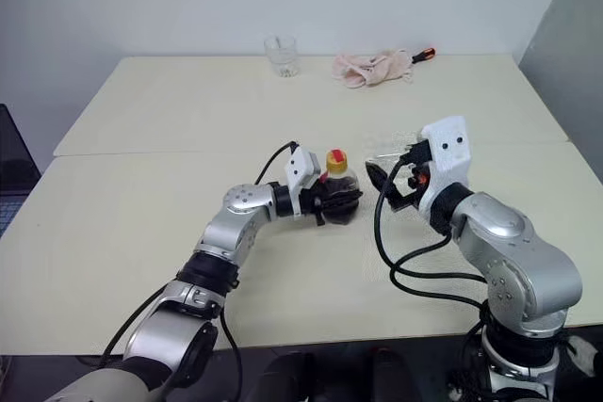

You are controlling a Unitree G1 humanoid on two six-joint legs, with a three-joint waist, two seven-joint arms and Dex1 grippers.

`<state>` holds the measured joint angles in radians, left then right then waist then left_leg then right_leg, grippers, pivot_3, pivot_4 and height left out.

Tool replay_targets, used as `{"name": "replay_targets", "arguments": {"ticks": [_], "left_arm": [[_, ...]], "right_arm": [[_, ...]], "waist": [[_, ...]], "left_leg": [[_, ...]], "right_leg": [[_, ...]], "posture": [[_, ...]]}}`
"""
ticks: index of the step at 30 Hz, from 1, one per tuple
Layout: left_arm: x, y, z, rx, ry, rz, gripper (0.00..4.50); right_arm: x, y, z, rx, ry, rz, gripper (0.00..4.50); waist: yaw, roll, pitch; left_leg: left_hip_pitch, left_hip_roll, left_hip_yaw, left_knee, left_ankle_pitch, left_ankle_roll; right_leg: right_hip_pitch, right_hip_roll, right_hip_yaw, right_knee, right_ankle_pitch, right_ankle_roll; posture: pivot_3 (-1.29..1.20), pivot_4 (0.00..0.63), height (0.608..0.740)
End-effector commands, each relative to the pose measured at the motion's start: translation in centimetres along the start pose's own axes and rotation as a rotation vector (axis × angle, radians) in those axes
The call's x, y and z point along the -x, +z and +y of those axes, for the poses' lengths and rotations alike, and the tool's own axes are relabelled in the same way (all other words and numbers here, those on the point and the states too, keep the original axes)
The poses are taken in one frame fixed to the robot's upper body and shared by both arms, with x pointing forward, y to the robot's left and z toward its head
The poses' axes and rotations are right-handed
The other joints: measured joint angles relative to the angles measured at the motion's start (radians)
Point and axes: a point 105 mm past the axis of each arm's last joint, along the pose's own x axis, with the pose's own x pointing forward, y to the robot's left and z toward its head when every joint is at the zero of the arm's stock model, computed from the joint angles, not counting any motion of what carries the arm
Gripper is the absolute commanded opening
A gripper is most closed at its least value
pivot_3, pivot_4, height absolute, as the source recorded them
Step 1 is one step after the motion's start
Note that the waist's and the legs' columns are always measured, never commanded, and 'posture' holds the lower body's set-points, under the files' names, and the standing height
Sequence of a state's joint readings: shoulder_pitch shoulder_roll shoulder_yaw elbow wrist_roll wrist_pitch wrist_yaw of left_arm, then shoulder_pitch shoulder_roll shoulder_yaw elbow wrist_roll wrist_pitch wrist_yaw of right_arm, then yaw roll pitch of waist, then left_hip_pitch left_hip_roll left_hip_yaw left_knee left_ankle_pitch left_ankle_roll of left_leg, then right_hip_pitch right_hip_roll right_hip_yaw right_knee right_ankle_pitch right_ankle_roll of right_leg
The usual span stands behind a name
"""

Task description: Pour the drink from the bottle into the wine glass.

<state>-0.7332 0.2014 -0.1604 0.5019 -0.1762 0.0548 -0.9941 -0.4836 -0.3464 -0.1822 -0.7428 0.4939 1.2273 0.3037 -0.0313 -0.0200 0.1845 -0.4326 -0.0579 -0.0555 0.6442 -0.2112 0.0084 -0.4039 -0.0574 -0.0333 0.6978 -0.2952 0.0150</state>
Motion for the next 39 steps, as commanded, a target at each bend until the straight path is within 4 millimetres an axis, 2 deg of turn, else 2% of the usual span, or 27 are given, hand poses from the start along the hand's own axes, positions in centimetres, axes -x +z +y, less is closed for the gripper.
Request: {"name": "replay_targets", "arguments": {"ticks": [1,4,10,15,26,39], "left_arm": [[0.0,2.1,0.2,-0.067,0.0,-0.058,1.24],[0.0,2.1,0.2,-0.069,0.002,-0.06,1.24],[0.3,2.1,-0.1,-0.066,0.01,-0.07,1.24],[0.0,2.3,-0.1,-0.07,0.005,-0.079,1.24],[-0.3,2.4,0.0,-0.068,0.012,-0.086,1.24],[-0.4,2.2,-0.2,-0.054,0.023,-0.092,1.24]], "right_arm": [[0.3,1.2,2.1,0.036,0.134,-0.044,4.5],[0.0,1.4,3.6,0.036,0.204,-0.056,4.5],[-1.1,2.3,4.9,0.025,0.228,-0.096,4.5],[-2.7,3.2,5.0,0.016,0.174,-0.141,4.5],[-4.3,4.3,5.9,-0.038,0.116,-0.203,4.5],[-6.6,4.1,5.3,-0.06,-0.018,-0.177,4.5]], "waist": [[0.001,0.0,0.0],[0.002,0.0,0.0],[0.002,0.0,0.0],[0.002,0.0,0.0],[0.003,0.0,0.0],[0.002,0.0,0.0]], "left_leg": [[0.0,0.0,0.0,0.0,0.0,0.0],[0.0,0.0,0.0,0.0,0.0,0.0],[0.0,0.0,0.0,0.0,0.001,-0.001],[0.0,0.0,0.0,0.0,0.002,-0.003],[0.0,-0.001,0.0,0.0,0.002,-0.003],[0.0,-0.001,0.0,0.0,0.002,-0.004]], "right_leg": [[0.0,0.0,0.0,0.0,0.0,0.0],[0.0,0.0,0.0,0.0,0.0,0.0],[0.0,-0.001,0.0,0.0,0.0,0.0],[0.0,0.0,0.0,0.0,0.0,0.0],[0.0,-0.001,0.0,0.0,0.0,0.0],[-0.001,-0.001,0.001,0.001,0.0,0.0]], "posture": [[0.0,0.15,0.74],[0.0,0.15,0.74],[0.0,0.15,0.74],[0.0,0.15,0.74],[0.0,0.15,0.74],[0.0,0.15,0.74]]}}
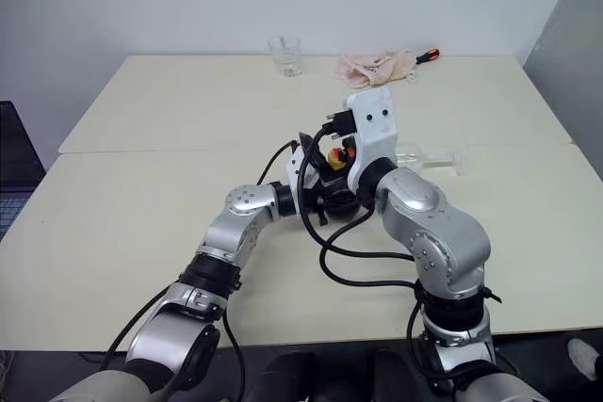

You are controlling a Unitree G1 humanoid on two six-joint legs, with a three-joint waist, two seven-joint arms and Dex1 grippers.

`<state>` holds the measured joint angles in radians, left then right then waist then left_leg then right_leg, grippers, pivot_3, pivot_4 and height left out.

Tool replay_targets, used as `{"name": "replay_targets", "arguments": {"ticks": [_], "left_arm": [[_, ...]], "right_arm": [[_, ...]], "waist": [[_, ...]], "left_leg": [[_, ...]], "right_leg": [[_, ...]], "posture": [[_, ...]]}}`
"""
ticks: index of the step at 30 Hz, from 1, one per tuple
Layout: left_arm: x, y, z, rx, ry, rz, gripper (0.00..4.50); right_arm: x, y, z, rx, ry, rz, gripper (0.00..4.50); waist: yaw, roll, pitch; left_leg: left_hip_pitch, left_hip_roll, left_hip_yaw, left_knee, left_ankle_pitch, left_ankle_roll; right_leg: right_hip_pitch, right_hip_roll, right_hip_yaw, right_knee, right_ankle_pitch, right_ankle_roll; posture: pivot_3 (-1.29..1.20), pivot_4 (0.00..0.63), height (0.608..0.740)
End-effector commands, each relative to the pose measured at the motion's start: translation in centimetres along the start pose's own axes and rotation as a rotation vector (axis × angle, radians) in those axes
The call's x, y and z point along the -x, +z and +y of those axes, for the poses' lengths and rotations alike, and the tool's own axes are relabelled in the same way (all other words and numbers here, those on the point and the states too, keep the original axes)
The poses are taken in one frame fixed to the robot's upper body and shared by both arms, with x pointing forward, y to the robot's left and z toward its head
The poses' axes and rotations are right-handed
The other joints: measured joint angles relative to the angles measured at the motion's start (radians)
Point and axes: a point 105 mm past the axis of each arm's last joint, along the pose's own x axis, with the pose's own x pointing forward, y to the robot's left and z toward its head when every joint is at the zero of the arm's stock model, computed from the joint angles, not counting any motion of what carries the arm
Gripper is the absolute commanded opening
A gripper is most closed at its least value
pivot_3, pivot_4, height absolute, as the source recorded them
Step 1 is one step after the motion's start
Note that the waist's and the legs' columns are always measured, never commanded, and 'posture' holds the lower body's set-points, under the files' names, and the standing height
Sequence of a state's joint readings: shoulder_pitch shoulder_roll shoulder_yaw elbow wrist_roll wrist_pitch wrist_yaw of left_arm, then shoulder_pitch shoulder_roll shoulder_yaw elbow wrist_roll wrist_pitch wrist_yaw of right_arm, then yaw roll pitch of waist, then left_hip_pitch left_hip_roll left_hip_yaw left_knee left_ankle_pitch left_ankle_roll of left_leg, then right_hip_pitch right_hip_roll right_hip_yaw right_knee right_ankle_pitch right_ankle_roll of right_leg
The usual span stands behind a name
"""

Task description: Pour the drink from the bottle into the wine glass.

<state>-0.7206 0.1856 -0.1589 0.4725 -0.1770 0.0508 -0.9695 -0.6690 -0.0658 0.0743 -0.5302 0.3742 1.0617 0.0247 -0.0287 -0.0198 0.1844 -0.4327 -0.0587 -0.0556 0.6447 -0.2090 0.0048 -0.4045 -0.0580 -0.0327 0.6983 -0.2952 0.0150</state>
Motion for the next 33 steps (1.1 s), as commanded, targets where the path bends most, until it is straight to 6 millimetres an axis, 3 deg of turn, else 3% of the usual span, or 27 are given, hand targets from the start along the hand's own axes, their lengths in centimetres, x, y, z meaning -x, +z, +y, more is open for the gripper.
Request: {"name": "replay_targets", "arguments": {"ticks": [1,14,24,33], "left_arm": [[-0.1,1.8,0.0,-0.044,0.009,-0.066,1.24],[0.1,1.8,0.1,-0.047,0.018,-0.066,1.24],[0.1,1.9,0.1,-0.05,0.017,-0.063,1.24],[0.2,1.9,0.2,-0.053,0.019,-0.06,1.24]], "right_arm": [[-0.1,1.1,0.7,0.011,0.006,-0.049,4.5],[-0.6,-0.6,1.0,0.007,-0.007,0.029,4.5],[-0.7,-0.9,-0.8,-0.003,-0.112,0.048,4.5],[-0.4,-1.9,-0.5,-0.014,-0.101,0.087,4.5]], "waist": [[-0.001,0.0,0.0],[-0.001,0.0,0.0],[-0.001,0.0,0.0],[-0.001,0.0,0.0]], "left_leg": [[0.0,0.0,0.0,0.0,0.0,0.0],[0.0,0.0,0.0,0.0,0.0,0.0],[0.0,0.0,0.0,0.0,0.0,0.0],[0.0,0.0,0.0,0.0,0.0,0.0]], "right_leg": [[0.0,0.0,0.0,0.0,0.0,0.0],[0.0,0.0,0.0,0.0,0.0,0.0],[0.0,0.0,0.0,0.0,0.0,0.0],[0.0,0.0,0.0,0.0,0.0,0.0]], "posture": [[0.0,0.15,0.74],[0.0,0.15,0.74],[0.0,0.15,0.74],[0.0,0.15,0.74]]}}
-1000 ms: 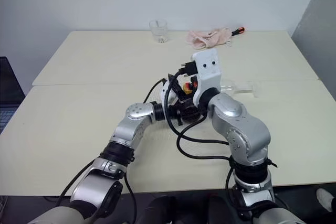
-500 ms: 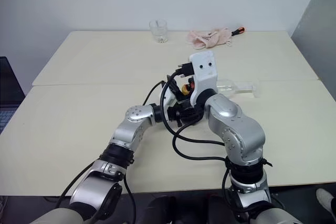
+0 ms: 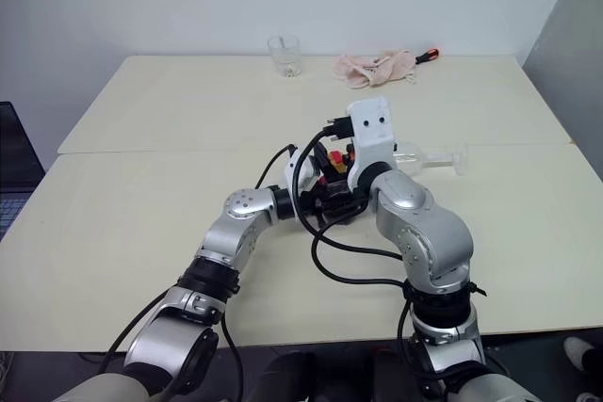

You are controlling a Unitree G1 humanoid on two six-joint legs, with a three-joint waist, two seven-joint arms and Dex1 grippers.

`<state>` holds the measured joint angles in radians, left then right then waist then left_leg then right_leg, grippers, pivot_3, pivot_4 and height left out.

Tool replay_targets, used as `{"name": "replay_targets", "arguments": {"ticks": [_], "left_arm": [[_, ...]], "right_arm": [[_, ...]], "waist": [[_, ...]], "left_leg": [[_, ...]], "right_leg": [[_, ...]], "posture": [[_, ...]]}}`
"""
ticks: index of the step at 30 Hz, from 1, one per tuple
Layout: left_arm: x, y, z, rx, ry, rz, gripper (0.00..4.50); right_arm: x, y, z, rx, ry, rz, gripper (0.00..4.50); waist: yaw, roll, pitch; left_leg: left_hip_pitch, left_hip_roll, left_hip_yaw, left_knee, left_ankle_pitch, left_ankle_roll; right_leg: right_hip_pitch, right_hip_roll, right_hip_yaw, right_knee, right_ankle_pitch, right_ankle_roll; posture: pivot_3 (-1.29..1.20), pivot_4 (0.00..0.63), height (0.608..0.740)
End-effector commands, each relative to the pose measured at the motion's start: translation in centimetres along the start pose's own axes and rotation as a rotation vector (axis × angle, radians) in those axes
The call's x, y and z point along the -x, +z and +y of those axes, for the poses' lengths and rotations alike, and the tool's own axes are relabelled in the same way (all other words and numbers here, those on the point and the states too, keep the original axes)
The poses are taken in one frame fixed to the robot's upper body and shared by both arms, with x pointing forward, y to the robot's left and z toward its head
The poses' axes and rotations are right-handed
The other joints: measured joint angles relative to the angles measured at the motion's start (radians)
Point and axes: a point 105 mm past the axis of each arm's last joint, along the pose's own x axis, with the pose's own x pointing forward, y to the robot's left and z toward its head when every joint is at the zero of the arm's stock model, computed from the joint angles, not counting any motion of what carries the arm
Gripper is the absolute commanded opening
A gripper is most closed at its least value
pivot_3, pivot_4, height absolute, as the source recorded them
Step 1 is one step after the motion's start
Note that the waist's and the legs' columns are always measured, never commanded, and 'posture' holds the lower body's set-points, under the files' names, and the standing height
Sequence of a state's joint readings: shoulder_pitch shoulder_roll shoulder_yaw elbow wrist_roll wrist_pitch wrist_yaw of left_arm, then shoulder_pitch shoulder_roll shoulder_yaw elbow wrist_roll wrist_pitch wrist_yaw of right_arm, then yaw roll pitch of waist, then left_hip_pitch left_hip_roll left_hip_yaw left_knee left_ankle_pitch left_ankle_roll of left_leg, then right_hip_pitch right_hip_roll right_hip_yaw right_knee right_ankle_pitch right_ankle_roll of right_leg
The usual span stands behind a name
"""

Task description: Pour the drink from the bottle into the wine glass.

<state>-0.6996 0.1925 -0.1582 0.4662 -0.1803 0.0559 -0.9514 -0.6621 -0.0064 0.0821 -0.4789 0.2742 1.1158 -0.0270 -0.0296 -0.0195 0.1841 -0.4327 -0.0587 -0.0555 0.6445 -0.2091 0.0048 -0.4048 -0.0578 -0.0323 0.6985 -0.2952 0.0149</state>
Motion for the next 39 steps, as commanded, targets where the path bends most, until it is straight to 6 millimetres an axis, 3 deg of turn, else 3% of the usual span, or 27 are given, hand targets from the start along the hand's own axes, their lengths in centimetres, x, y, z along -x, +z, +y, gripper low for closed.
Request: {"name": "replay_targets", "arguments": {"ticks": [1,8,14,21,29,39], "left_arm": [[-0.1,2.5,0.0,-0.069,-0.006,-0.07,1.24],[-0.1,2.5,0.1,-0.068,-0.004,-0.069,1.24],[0.0,2.4,0.3,-0.068,-0.002,-0.063,1.24],[-0.1,2.3,0.4,-0.069,-0.007,-0.059,1.24],[0.0,2.3,0.6,-0.073,-0.004,-0.055,1.24],[0.2,2.2,0.3,-0.066,0.003,-0.059,1.24]], "right_arm": [[0.4,0.2,0.3,0.0,0.006,-0.011,4.5],[1.0,0.1,-1.0,0.005,-0.014,-0.012,4.5],[3.4,0.2,-3.4,0.031,-0.005,-0.016,4.5],[5.7,-0.1,-4.1,0.056,0.101,0.002,4.5],[6.7,-0.5,-3.8,0.084,0.226,0.04,4.5],[6.3,0.5,-1.1,0.08,0.385,-0.006,4.5]], "waist": [[0.0,0.0,0.0],[0.0,0.0,0.0],[0.002,0.0,0.0],[0.001,0.0,0.0],[0.001,0.0,0.0],[0.001,0.0,0.0]], "left_leg": [[0.0,0.0,0.0,0.0,0.0,0.0],[0.0,0.0,0.0,0.0,0.0,0.0],[0.0,0.0,0.0,0.0,0.0,0.0],[0.0,0.0,0.0,0.0,-0.002,0.003],[0.0,0.0,0.0,0.0,-0.002,0.004],[0.0,0.0,0.0,0.0,-0.002,0.003]], "right_leg": [[0.0,0.0,0.0,0.0,0.0,0.0],[0.0,0.0,0.0,0.0,0.0,0.0],[0.0,0.0,0.0,0.0,0.0,0.0],[0.0,0.0,0.0,0.0,0.0,0.0],[0.0,0.0,0.0,0.0,0.0,0.0],[0.001,0.0,0.0,0.0,0.0,0.0]], "posture": [[0.0,0.15,0.74],[0.0,0.15,0.74],[0.0,0.15,0.74],[0.0,0.15,0.74],[0.0,0.15,0.74],[0.0,0.15,0.74]]}}
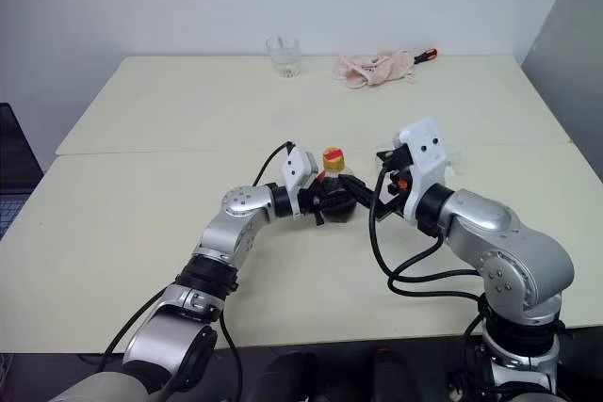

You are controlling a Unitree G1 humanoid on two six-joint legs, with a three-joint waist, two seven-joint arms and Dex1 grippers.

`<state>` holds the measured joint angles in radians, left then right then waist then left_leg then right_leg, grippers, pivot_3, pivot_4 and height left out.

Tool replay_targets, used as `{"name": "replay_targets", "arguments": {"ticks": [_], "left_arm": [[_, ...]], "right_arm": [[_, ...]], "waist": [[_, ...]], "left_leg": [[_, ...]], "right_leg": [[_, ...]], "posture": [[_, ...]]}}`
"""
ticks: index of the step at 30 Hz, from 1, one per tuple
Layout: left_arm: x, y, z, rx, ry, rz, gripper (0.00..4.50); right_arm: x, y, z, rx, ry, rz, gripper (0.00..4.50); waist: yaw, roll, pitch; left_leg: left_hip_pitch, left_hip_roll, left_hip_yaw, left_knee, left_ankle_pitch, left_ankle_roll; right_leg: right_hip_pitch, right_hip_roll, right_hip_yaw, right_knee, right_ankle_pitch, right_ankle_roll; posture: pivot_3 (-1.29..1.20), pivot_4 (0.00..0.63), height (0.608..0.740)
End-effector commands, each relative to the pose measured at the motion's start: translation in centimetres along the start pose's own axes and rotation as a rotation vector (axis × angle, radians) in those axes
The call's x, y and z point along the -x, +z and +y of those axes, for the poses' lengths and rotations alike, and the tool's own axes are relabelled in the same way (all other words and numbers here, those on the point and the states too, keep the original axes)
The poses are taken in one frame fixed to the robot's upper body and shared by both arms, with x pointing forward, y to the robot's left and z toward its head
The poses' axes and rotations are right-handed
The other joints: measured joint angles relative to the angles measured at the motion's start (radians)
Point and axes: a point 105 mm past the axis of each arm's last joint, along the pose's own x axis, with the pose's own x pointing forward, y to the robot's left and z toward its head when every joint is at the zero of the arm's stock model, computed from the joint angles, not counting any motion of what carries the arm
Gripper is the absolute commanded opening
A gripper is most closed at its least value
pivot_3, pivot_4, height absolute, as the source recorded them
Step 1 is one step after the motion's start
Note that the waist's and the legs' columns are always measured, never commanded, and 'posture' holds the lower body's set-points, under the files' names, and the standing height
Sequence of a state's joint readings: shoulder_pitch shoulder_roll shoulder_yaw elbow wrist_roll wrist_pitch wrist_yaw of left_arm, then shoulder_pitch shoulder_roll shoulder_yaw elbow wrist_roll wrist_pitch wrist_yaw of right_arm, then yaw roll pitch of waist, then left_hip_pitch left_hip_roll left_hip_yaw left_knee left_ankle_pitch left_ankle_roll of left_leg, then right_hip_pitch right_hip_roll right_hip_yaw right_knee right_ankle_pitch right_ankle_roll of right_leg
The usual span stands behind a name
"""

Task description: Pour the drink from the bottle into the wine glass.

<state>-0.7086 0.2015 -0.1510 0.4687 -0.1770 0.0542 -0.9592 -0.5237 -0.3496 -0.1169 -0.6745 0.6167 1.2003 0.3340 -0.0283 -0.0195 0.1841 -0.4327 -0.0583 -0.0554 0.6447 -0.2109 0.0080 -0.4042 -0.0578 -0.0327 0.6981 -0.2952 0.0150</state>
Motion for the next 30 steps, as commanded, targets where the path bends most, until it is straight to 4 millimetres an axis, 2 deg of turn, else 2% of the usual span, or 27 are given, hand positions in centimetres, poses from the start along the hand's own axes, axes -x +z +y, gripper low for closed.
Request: {"name": "replay_targets", "arguments": {"ticks": [1,3,8,10,17,21,30], "left_arm": [[0.0,1.9,-0.1,-0.053,0.0,-0.063,1.24],[-0.1,2.0,-0.2,-0.052,-0.003,-0.064,1.24],[-0.2,2.3,-0.2,-0.058,-0.008,-0.07,1.24],[-0.1,2.4,-0.1,-0.061,-0.006,-0.071,1.24],[0.3,2.3,0.1,-0.066,0.007,-0.062,1.24],[0.4,2.5,0.1,-0.068,0.007,-0.062,1.24],[0.6,2.7,0.1,-0.073,0.015,-0.06,1.24]], "right_arm": [[-0.1,1.1,1.4,0.039,0.108,-0.051,4.5],[-0.3,1.1,1.5,0.025,0.172,-0.068,4.5],[-0.7,0.5,-1.2,0.031,0.197,-0.072,4.5],[-0.9,0.5,-1.6,0.045,0.204,-0.072,4.5],[-1.0,0.5,-1.2,0.045,0.334,-0.098,4.5],[-1.9,0.3,-2.0,0.045,0.354,-0.103,4.5],[-3.7,1.0,-1.8,0.077,0.415,-0.134,4.5]], "waist": [[0.0,0.0,0.0],[0.0,0.0,0.0],[0.002,0.0,0.0],[0.001,0.0,0.0],[0.001,0.0,0.0],[0.001,0.0,0.0],[0.001,0.0,0.0]], "left_leg": [[0.0,0.0,0.0,0.0,0.0,0.0],[0.0,0.0,0.0,0.0,0.0,0.0],[0.0,-0.001,0.0,0.0,0.0,0.0],[0.0,0.0,0.0,0.0,0.0,0.0],[0.0,0.0,0.0,0.0,0.0,-0.001],[0.0,0.0,0.0,0.0,0.001,-0.001],[0.0,0.0,0.0,0.001,0.002,-0.003]], "right_leg": [[0.0,0.0,0.0,0.0,0.0,0.0],[0.0,0.0,0.0,0.0,0.0,0.0],[0.001,0.0,-0.001,0.0,0.0,0.0],[0.001,0.0,-0.001,0.0,0.0,0.0],[0.001,0.0,-0.001,0.0,0.0,0.0],[0.001,0.0,-0.001,0.0,0.0,0.0],[0.001,0.0,-0.001,0.0,0.0,0.0]], "posture": [[0.0,0.15,0.74],[0.0,0.15,0.74],[0.0,0.15,0.74],[0.0,0.15,0.74],[0.0,0.15,0.74],[0.0,0.15,0.74],[0.0,0.15,0.74]]}}
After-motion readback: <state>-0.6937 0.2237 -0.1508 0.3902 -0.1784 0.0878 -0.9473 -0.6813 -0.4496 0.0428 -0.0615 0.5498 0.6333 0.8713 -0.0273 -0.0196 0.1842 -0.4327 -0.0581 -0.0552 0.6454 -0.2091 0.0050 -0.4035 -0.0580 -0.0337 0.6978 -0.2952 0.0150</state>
